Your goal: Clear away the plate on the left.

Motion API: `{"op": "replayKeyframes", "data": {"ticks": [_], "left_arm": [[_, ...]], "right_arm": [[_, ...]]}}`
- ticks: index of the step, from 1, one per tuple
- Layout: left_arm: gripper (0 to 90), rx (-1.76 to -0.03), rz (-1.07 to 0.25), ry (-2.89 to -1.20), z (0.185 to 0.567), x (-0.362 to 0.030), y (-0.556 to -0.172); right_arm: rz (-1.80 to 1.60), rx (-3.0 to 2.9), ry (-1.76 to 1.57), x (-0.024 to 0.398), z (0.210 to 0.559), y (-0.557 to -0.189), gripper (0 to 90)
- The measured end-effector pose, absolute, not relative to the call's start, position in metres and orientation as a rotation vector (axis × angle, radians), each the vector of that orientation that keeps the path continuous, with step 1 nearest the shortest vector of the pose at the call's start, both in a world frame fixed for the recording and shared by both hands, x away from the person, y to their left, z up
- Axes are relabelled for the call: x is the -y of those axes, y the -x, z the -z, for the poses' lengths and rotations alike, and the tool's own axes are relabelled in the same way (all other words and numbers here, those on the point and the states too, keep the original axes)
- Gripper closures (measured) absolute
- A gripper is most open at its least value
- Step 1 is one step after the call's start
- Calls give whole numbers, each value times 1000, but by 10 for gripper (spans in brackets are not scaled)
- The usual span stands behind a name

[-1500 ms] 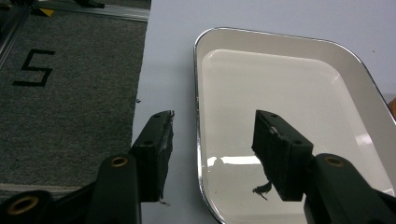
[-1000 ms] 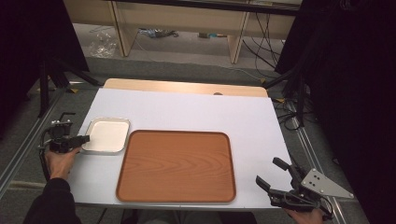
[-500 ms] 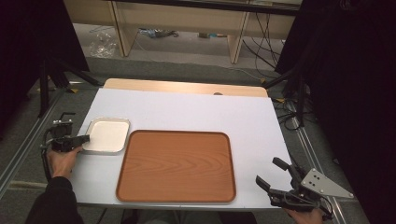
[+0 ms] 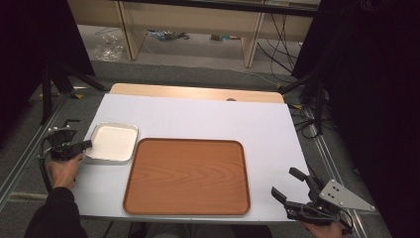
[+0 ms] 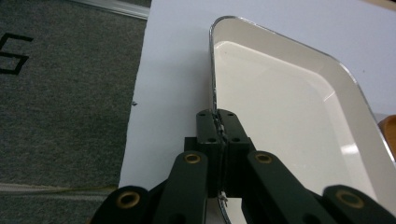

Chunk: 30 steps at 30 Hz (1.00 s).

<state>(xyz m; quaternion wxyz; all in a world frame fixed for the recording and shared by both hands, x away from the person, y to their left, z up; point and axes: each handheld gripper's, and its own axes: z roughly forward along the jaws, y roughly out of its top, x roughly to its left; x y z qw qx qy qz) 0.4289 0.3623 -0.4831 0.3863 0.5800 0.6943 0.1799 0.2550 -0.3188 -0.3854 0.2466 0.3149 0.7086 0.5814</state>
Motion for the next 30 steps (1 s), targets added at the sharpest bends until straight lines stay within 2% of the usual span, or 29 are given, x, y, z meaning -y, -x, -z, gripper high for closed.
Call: {"op": "replayKeyframes", "data": {"ticks": [3,30], "left_arm": [[886,-1762,-486,-1504,479,-364,-428],[885,-1788,-538,-1371,470,-377,-417]], "right_arm": [[-1583,-1933,-860,319,385,-255,177],[-1579,-1936,-828,319,385,-255,177]]}}
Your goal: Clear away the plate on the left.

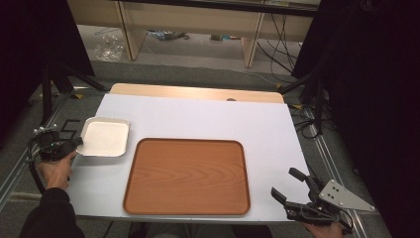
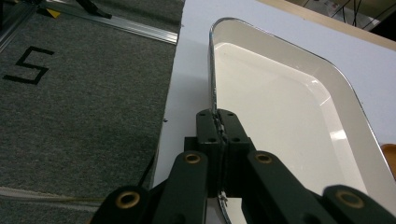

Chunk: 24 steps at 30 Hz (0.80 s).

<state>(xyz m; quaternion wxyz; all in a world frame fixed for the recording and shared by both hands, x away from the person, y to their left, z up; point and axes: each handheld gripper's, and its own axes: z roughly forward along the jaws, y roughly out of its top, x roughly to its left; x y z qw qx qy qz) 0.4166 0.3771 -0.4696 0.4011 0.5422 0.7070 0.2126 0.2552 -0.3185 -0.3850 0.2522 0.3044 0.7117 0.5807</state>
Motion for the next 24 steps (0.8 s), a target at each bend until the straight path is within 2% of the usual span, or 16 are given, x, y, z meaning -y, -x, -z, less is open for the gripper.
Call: {"op": "replayKeyframes", "data": {"ticks": [24], "left_arm": [[885,-1721,-510,-1364,451,-369,-410]], "right_arm": [[-1575,-1945,-845,318,385,-253,177]]}}
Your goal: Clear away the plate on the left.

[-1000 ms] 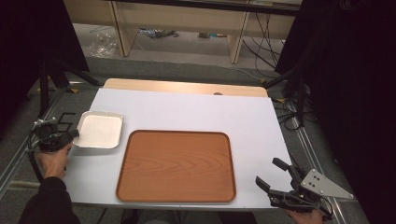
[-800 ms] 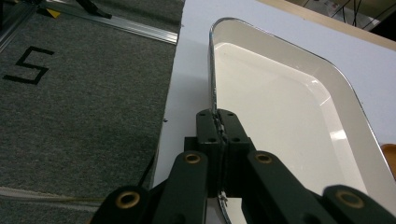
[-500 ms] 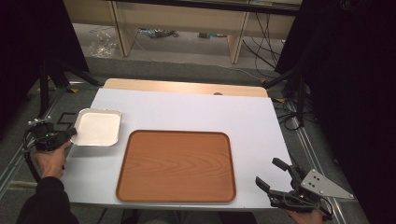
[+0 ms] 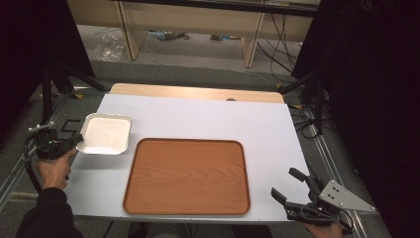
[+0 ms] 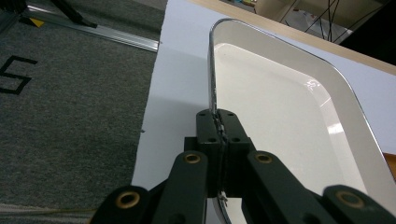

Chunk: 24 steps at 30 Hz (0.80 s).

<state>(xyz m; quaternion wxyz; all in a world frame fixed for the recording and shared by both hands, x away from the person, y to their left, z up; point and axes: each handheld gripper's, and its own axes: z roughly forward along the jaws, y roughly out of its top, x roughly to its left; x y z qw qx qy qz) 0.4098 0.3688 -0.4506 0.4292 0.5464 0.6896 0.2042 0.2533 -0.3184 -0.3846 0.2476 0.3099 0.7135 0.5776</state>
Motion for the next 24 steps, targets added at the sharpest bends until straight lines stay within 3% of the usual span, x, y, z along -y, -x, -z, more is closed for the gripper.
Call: {"op": "replayKeyframes", "data": {"ticks": [24], "left_arm": [[885,-1537,-421,-1500,434,-328,-416]], "right_arm": [[-1571,-1945,-835,319,385,-254,177]]}}
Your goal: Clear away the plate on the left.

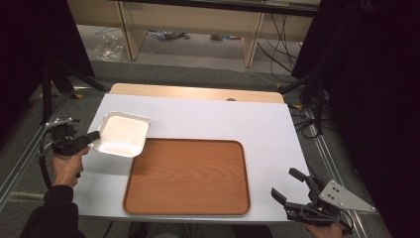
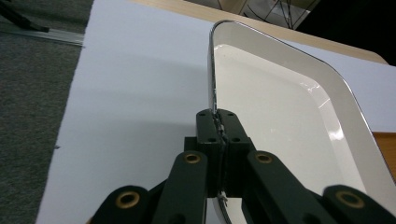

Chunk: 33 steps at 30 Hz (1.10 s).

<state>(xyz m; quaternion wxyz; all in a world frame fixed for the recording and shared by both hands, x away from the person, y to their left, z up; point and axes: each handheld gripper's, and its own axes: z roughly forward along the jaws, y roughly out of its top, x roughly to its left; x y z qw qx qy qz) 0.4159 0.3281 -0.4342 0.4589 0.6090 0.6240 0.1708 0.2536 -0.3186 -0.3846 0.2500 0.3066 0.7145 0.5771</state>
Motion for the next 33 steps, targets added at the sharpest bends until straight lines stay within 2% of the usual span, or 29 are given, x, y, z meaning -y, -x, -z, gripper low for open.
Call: {"op": "replayKeyframes", "data": {"ticks": [21,33], "left_arm": [[884,-1403,-338,-1622,427,-277,-416],[885,-1325,-234,-1713,435,-236,-405]], "right_arm": [[-1594,-1931,-806,318,385,-254,177],[-1575,-1938,-810,319,385,-254,177]]}}
